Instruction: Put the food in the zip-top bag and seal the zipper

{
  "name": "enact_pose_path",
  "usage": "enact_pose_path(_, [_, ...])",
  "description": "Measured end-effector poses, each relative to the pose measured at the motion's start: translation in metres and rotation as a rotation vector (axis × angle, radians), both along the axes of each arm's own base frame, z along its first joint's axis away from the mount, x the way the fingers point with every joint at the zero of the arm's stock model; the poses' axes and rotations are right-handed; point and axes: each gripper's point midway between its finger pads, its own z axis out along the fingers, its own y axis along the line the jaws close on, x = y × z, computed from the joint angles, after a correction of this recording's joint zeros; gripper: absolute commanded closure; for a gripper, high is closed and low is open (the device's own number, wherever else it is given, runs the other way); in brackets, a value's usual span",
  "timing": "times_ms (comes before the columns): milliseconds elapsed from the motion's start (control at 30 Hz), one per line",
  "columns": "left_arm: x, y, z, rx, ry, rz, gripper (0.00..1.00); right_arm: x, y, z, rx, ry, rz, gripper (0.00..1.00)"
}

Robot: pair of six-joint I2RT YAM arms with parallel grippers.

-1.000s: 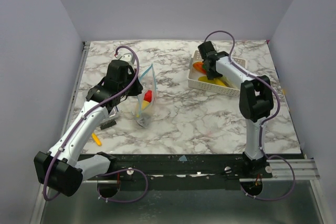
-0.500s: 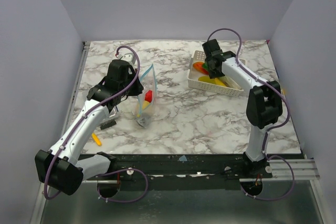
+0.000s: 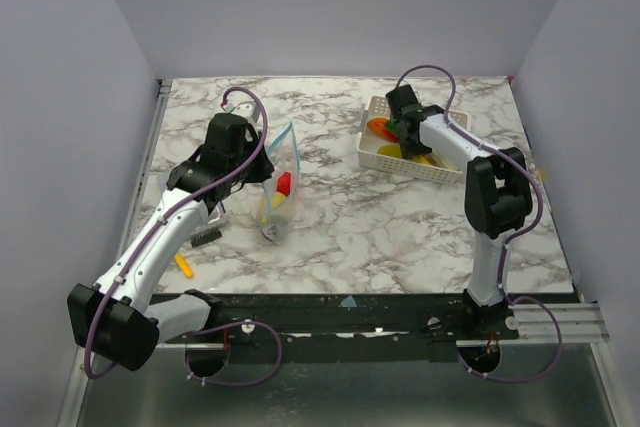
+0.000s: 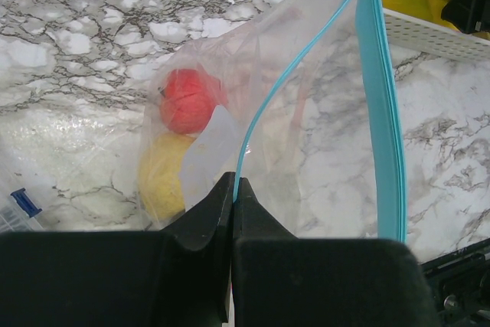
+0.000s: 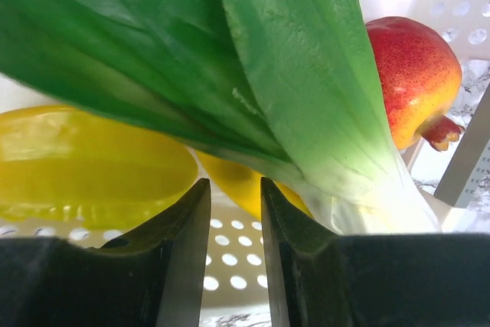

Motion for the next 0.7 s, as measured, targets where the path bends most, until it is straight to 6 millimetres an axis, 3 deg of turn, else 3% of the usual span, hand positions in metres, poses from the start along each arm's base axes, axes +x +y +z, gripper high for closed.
enact_pose_path(367, [0.0, 0.0, -0.001, 0.001, 0.004, 0.0, 1.0, 0.012, -0.014, -0.026, -0.015, 0.008, -0.008, 0.55])
enact_pose_path(700, [0.0, 0.0, -0.001, 0.001, 0.004, 0.0, 1.0, 0.016, -0.004, -0.032, 0.039, 0.026, 0.073, 0.59])
